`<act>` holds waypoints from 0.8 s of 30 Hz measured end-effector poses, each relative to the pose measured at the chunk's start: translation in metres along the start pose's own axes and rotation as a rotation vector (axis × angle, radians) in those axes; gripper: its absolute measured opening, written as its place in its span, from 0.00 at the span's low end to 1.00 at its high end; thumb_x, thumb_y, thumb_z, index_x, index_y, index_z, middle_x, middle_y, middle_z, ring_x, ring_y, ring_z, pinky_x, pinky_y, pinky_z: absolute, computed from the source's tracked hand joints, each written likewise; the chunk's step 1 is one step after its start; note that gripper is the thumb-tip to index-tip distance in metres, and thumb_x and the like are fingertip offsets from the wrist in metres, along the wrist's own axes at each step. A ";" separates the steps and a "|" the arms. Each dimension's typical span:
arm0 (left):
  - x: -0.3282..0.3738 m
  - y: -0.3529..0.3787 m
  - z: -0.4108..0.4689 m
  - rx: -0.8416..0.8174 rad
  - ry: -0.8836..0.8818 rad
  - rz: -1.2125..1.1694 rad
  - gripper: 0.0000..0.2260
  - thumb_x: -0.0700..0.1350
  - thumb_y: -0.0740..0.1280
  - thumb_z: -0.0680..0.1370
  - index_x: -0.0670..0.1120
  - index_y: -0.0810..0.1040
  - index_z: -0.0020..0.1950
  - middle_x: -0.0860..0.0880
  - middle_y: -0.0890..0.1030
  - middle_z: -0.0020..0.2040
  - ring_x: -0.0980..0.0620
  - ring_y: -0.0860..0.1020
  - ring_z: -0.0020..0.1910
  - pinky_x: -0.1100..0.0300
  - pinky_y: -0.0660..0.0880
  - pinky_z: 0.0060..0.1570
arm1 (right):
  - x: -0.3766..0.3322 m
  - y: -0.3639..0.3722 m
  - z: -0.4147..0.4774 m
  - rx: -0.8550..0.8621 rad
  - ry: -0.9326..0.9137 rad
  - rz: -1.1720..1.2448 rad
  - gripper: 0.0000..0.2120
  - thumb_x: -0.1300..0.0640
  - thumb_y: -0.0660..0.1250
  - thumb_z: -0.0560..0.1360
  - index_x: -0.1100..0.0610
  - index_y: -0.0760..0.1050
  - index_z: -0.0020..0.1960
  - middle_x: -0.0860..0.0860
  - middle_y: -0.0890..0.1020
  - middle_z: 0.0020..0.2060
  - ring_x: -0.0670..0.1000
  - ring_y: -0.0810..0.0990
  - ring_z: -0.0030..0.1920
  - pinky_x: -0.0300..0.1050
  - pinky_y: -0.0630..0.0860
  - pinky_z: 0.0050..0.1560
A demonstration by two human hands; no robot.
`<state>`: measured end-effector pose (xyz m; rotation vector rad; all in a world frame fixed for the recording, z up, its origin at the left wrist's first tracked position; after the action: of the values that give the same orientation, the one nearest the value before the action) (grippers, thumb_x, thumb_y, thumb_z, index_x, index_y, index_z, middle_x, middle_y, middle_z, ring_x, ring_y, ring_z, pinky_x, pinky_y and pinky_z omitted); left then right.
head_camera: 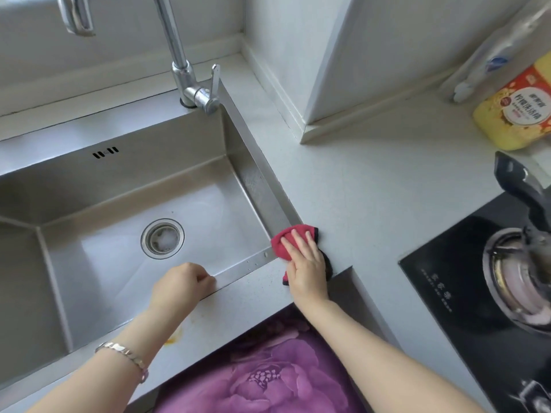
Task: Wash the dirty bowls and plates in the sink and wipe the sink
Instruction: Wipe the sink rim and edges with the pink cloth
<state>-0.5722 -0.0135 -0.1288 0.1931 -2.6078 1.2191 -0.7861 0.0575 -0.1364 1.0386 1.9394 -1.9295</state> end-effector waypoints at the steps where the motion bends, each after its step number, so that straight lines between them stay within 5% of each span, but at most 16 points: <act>1: -0.001 0.000 0.002 -0.007 -0.010 0.000 0.09 0.47 0.65 0.75 0.44 0.80 0.38 0.47 0.79 0.34 0.46 0.75 0.36 0.61 0.67 0.33 | -0.012 0.003 -0.001 -0.057 -0.019 0.114 0.22 0.60 0.52 0.75 0.57 0.74 0.64 0.53 0.71 0.68 0.51 0.62 0.71 0.36 0.54 0.69; 3: -0.001 0.001 0.004 -0.040 -0.031 0.012 0.09 0.48 0.66 0.75 0.46 0.79 0.38 0.49 0.79 0.34 0.46 0.77 0.38 0.61 0.69 0.35 | -0.025 -0.009 0.000 -0.126 -0.013 0.343 0.20 0.69 0.53 0.77 0.58 0.73 0.66 0.50 0.69 0.69 0.41 0.70 0.64 0.26 0.62 0.62; 5: 0.000 0.000 0.008 -0.070 -0.038 0.025 0.08 0.48 0.66 0.74 0.47 0.79 0.37 0.49 0.80 0.35 0.46 0.80 0.41 0.61 0.71 0.37 | -0.001 -0.050 0.015 0.061 0.090 0.469 0.22 0.74 0.52 0.77 0.60 0.72 0.66 0.50 0.68 0.67 0.41 0.77 0.44 0.23 0.70 0.45; 9: 0.002 -0.001 0.010 -0.087 -0.037 0.032 0.08 0.47 0.66 0.74 0.45 0.79 0.38 0.49 0.79 0.33 0.45 0.80 0.40 0.61 0.72 0.38 | 0.090 -0.115 0.031 0.330 0.334 0.398 0.22 0.71 0.52 0.78 0.58 0.69 0.68 0.51 0.67 0.70 0.34 0.76 0.36 0.26 0.74 0.38; 11: 0.002 -0.001 0.008 -0.078 -0.038 0.024 0.08 0.47 0.66 0.74 0.46 0.79 0.37 0.49 0.79 0.33 0.46 0.80 0.40 0.60 0.73 0.39 | 0.095 -0.099 0.023 0.314 0.311 0.323 0.23 0.72 0.53 0.76 0.58 0.70 0.68 0.48 0.65 0.71 0.35 0.78 0.44 0.30 0.76 0.41; 13: 0.002 -0.001 0.008 -0.077 -0.041 0.003 0.08 0.47 0.67 0.74 0.46 0.80 0.38 0.49 0.79 0.32 0.46 0.80 0.40 0.60 0.74 0.39 | 0.069 -0.063 0.012 0.266 0.167 0.207 0.22 0.71 0.55 0.74 0.60 0.73 0.65 0.49 0.66 0.69 0.51 0.78 0.59 0.44 0.77 0.54; 15: 0.001 -0.001 0.007 -0.072 -0.040 -0.002 0.08 0.47 0.66 0.75 0.46 0.81 0.39 0.49 0.80 0.34 0.46 0.80 0.40 0.60 0.73 0.38 | 0.042 -0.029 -0.001 0.212 0.053 0.072 0.21 0.66 0.55 0.73 0.62 0.75 0.63 0.55 0.69 0.69 0.59 0.70 0.66 0.51 0.68 0.66; 20: 0.001 0.000 0.000 -0.018 0.000 0.001 0.10 0.46 0.64 0.76 0.49 0.77 0.35 0.48 0.80 0.35 0.47 0.77 0.37 0.61 0.69 0.34 | -0.019 0.022 -0.010 0.026 -0.079 0.010 0.22 0.60 0.52 0.74 0.59 0.74 0.64 0.56 0.71 0.68 0.55 0.64 0.70 0.46 0.57 0.71; 24: -0.008 -0.001 -0.003 -0.010 0.015 -0.116 0.07 0.43 0.63 0.76 0.49 0.81 0.43 0.49 0.83 0.44 0.48 0.79 0.47 0.59 0.73 0.44 | -0.078 0.048 -0.005 -0.348 -0.029 0.343 0.21 0.67 0.54 0.77 0.59 0.69 0.68 0.54 0.72 0.67 0.48 0.69 0.67 0.31 0.57 0.67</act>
<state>-0.5637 -0.0113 -0.1286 0.3267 -2.5504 1.1627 -0.6987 0.0322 -0.1262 1.1398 1.8463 -1.3616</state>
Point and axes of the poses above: each hand's wrist, its own z-axis towards the middle knuckle, its own y-axis out of the palm, x = y × z, the point moved 7 cm from there along z, towards the middle knuckle
